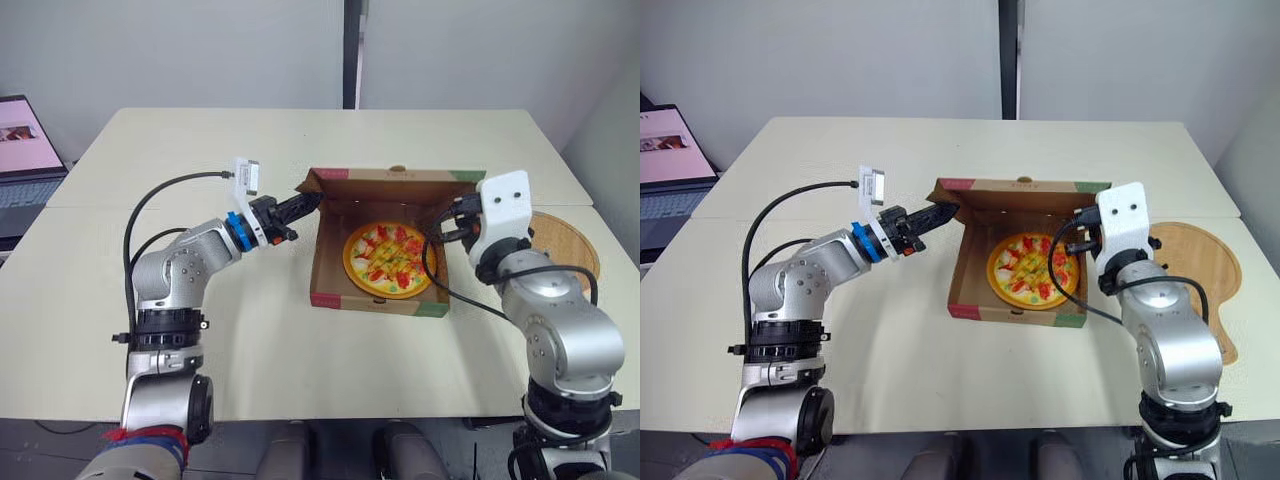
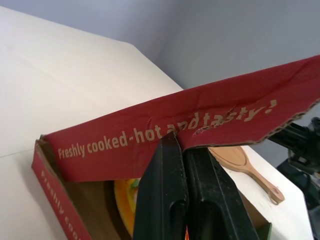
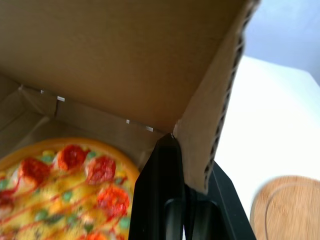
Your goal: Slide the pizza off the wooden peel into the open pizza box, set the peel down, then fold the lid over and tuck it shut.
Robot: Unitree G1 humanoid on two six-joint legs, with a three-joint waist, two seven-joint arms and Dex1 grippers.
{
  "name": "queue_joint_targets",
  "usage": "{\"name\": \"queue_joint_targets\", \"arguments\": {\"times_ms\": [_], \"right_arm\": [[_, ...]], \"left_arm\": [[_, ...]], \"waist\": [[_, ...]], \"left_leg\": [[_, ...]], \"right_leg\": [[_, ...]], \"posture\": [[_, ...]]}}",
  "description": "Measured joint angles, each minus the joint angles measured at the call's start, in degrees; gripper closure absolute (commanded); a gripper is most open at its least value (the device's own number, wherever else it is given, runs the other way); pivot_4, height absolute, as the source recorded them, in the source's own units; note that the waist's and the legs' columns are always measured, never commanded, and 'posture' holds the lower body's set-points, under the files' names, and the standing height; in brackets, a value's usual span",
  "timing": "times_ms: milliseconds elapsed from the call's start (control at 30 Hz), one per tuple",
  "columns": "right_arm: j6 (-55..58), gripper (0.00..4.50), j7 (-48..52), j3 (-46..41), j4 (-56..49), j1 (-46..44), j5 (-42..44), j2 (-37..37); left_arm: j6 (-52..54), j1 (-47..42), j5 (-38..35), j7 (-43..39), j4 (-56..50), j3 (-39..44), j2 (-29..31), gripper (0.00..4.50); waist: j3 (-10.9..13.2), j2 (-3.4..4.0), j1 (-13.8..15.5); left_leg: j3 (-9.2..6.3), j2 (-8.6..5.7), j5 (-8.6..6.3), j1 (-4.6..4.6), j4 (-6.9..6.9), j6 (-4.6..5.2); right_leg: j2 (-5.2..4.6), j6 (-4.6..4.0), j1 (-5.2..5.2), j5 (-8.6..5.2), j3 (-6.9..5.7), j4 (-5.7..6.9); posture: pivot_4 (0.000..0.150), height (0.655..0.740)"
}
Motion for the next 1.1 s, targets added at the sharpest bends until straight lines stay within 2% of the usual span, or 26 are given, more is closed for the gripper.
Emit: {"name": "queue_joint_targets", "arguments": {"times_ms": [233,533,933,1100], "right_arm": [[-7.04,4.47,-1.88,1.82,-0.79,6.46,-0.63,3.26],[-17.57,4.47,-2.44,3.25,1.13,13.43,-2.38,4.98],[-26.90,4.47,-2.79,4.94,2.58,20.93,-2.96,6.45],[-28.79,2.85,-1.60,5.31,2.63,24.24,-2.32,6.49]], "left_arm": [[-3.86,5.68,1.45,6.34,-6.58,-0.08,-2.78,4.50],[-13.22,12.99,7.26,8.86,-12.23,-4.83,-3.67,4.50],[-14.31,17.27,7.53,12.41,-14.51,-5.81,-5.97,4.50],[-14.47,17.29,7.72,12.49,-14.47,-6.11,-5.86,4.50]], "waist": [[0.00,0.00,0.04],[-0.01,0.00,0.20],[-0.01,0.00,0.43],[-0.01,0.00,0.46]], "left_leg": [[0.01,0.00,0.02,0.04,-0.01,-0.03],[0.01,0.00,0.00,0.07,-0.01,-0.01],[0.01,0.02,-0.02,0.08,0.00,0.03],[0.02,0.02,-0.02,0.08,0.01,0.03]], "right_leg": [[0.01,0.00,0.04,0.00,0.00,-0.01],[0.02,0.00,0.07,0.00,0.01,-0.03],[0.05,0.01,0.10,0.00,0.00,-0.04],[0.06,0.02,0.11,-0.01,0.02,-0.04]], "posture": [[0.150,0.7400],[0.150,0.7400],[0.150,0.7400],[0.150,0.7400]]}}
